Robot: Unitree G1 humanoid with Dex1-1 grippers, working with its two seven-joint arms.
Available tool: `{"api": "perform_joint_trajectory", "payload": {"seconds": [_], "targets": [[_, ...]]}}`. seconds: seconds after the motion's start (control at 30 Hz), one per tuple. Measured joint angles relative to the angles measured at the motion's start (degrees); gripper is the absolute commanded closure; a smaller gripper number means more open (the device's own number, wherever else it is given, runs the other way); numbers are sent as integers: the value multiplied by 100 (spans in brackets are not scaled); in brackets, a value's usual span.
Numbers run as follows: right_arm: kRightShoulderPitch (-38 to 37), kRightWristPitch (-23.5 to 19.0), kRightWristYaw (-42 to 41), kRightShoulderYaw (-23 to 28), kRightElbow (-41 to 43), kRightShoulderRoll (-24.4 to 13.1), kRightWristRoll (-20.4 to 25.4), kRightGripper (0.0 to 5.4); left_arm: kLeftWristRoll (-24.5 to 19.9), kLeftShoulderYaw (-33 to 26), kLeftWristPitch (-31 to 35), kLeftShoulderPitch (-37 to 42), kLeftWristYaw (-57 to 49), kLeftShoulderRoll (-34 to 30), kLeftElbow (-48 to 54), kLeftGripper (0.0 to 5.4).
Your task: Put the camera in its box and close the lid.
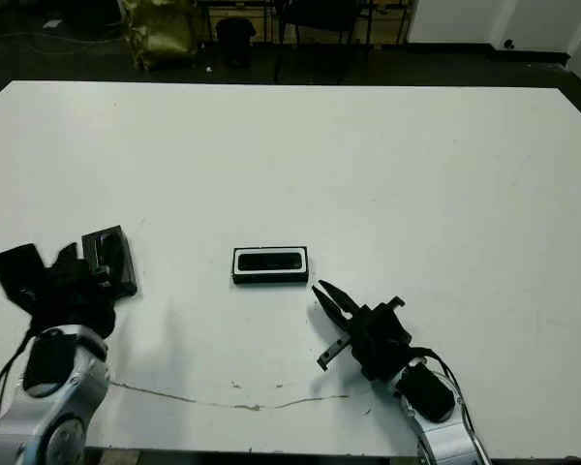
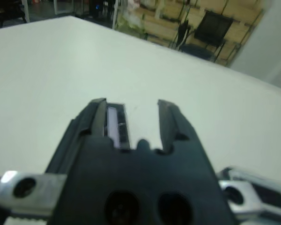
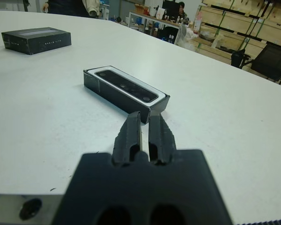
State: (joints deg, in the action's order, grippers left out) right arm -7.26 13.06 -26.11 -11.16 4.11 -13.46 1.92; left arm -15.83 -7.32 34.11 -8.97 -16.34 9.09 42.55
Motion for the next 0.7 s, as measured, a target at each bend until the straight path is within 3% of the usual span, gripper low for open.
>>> {"api": "perform_joint_trajectory", "payload": {"seconds": [0.07,0.13,0.37,0.57,0.7], "targets": [[-1,5,1,0,0,0,-10,540,-157,-116,-6,-24,-350,0,174,207],[-6,9,0,-1,9,0,-9,540,-300,-185,27,-27,-644,-1,417,221],[-248,-534,-6,-12,706,-20,5,540,-937,-260,217,-174,-381,-218,1057,393],[-304,-855,-18,-9,1007,-46,116,540,-824,-130,339,-284,1116,-1864,1251,538],[-404,-1054,0,-24,1198,-60,119,540,-889,146,429,65,2087,-2604,746,538]]}}
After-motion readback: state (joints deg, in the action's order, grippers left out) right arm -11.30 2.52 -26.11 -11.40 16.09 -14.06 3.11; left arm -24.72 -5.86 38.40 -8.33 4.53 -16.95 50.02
